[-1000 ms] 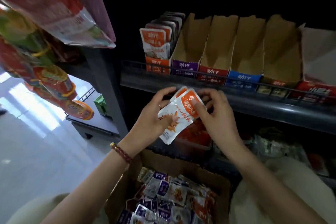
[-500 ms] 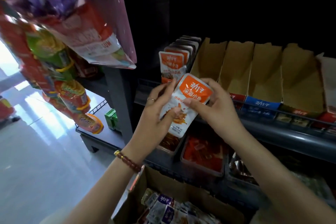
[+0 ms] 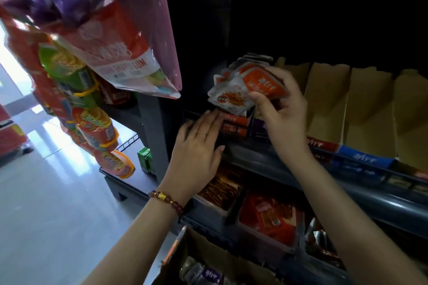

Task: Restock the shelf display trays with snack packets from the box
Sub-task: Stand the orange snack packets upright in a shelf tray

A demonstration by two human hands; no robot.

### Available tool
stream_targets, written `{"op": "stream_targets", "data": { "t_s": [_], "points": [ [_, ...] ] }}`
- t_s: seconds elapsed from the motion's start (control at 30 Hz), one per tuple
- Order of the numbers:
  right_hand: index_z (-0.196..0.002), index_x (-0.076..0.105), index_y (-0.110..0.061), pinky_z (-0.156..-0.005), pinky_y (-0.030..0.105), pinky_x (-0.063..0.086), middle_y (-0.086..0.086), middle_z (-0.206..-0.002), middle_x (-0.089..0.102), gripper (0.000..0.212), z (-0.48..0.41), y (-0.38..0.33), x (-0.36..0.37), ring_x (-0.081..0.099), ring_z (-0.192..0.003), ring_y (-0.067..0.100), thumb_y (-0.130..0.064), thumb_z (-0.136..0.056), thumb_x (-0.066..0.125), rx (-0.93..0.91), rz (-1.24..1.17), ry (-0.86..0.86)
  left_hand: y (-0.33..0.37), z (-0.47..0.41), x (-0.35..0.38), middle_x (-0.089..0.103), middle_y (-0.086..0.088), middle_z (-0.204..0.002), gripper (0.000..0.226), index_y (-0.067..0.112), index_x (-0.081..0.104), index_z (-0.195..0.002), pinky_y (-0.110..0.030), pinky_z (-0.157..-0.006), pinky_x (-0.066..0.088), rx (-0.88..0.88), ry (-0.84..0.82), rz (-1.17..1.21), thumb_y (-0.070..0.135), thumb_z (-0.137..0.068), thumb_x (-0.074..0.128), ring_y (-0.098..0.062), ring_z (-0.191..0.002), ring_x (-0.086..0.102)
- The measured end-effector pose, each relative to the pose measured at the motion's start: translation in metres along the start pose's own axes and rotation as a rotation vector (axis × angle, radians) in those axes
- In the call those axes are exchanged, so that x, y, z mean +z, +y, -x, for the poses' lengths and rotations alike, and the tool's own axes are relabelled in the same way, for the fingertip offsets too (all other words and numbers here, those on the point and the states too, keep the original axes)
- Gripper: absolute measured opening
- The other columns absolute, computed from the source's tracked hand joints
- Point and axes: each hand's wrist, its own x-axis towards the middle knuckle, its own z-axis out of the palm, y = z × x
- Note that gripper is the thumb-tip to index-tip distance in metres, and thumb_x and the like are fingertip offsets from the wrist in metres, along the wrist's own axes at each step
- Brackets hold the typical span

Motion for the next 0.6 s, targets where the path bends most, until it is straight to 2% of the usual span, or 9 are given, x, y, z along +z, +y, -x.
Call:
{"op": "stream_targets", "data": {
  "t_s": [0.1, 0.17, 0.27, 0.33, 0.47, 0.53, 0.6],
  "points": [
    [-0.115, 0.052, -0.021, -0.077, 0.016, 0.05, -0.025, -0.101, 0.06, 0.029, 0.002, 0.006, -0.001, 0.06, -0.097, -0.002, -0.011, -0.09, 0.064, -0.035, 0.044, 0.032, 0.001, -0.005, 0.004, 0.041, -0.012, -0.147, 0.058, 0.006, 0.04, -0.141, -0.038, -0.108, 0.022, 0.013, 0.023, 0.012, 0.029, -0.088, 0.04, -0.021, -0.136, 0.035],
    [-0.112, 0.053, -0.021, -0.069, 0.014, 0.049, -0.031, -0.097, 0.06, 0.027, 0.003, 0.009, 0.0, 0.06, -0.087, -0.006, -0.011, -0.09, 0.064, -0.034, 0.052, 0.056, 0.001, -0.007, 0.006, 0.04, -0.011, -0.148, 0.058, 0.007, 0.038, -0.142, -0.038, -0.109, 0.02, 0.021, 0.024, 0.014, 0.027, -0.088, 0.04, -0.019, -0.137, 0.032],
    [-0.113, 0.056, -0.018, -0.063, 0.029, 0.052, -0.033, -0.095, 0.06, 0.025, 0.004, 0.014, 0.002, 0.061, -0.074, 0.004, -0.015, -0.089, 0.065, -0.061, 0.14, 0.06, -0.002, -0.008, 0.009, 0.04, -0.01, -0.148, 0.059, 0.007, 0.037, -0.143, -0.038, -0.11, 0.017, 0.037, 0.015, -0.008, 0.026, -0.087, 0.039, -0.018, -0.138, 0.03],
    [-0.113, 0.058, -0.017, -0.064, 0.039, 0.054, -0.029, -0.094, 0.061, 0.025, 0.005, 0.018, 0.001, 0.062, -0.075, 0.013, -0.018, -0.089, 0.064, -0.088, 0.192, 0.042, -0.002, -0.008, 0.009, 0.041, -0.009, -0.147, 0.06, 0.009, 0.038, -0.143, -0.039, -0.11, 0.017, 0.033, 0.002, -0.027, 0.026, -0.086, 0.039, -0.019, -0.138, 0.031],
    [-0.115, 0.06, -0.01, -0.064, 0.039, 0.057, -0.013, -0.1, 0.063, 0.028, 0.004, 0.021, -0.003, 0.065, -0.087, 0.009, -0.022, -0.09, 0.063, -0.2, 0.343, -0.009, -0.004, -0.009, 0.009, 0.044, -0.008, -0.145, 0.061, 0.011, 0.038, -0.143, -0.039, -0.109, 0.019, 0.027, 0.01, -0.015, 0.023, -0.083, 0.039, -0.019, -0.136, 0.034],
    [-0.115, 0.058, -0.015, -0.055, 0.038, 0.055, -0.005, -0.095, 0.068, 0.026, 0.003, 0.019, -0.005, 0.066, -0.075, 0.012, -0.025, -0.091, 0.061, -0.235, 0.436, -0.034, -0.006, -0.009, 0.009, 0.042, -0.006, -0.146, 0.063, 0.013, 0.036, -0.144, -0.038, -0.109, 0.019, 0.032, 0.017, -0.007, 0.021, -0.082, 0.041, -0.019, -0.135, 0.034],
    [-0.115, 0.057, -0.017, -0.043, 0.034, 0.049, 0.001, -0.077, 0.069, 0.026, 0.0, 0.013, -0.004, 0.06, -0.055, 0.015, -0.026, -0.091, 0.061, -0.241, 0.545, -0.074, -0.007, -0.009, 0.009, 0.041, -0.006, -0.146, 0.066, 0.013, 0.035, -0.144, -0.037, -0.106, 0.021, 0.03, 0.015, -0.004, 0.02, -0.079, 0.042, -0.02, -0.133, 0.035]
  ]
}}
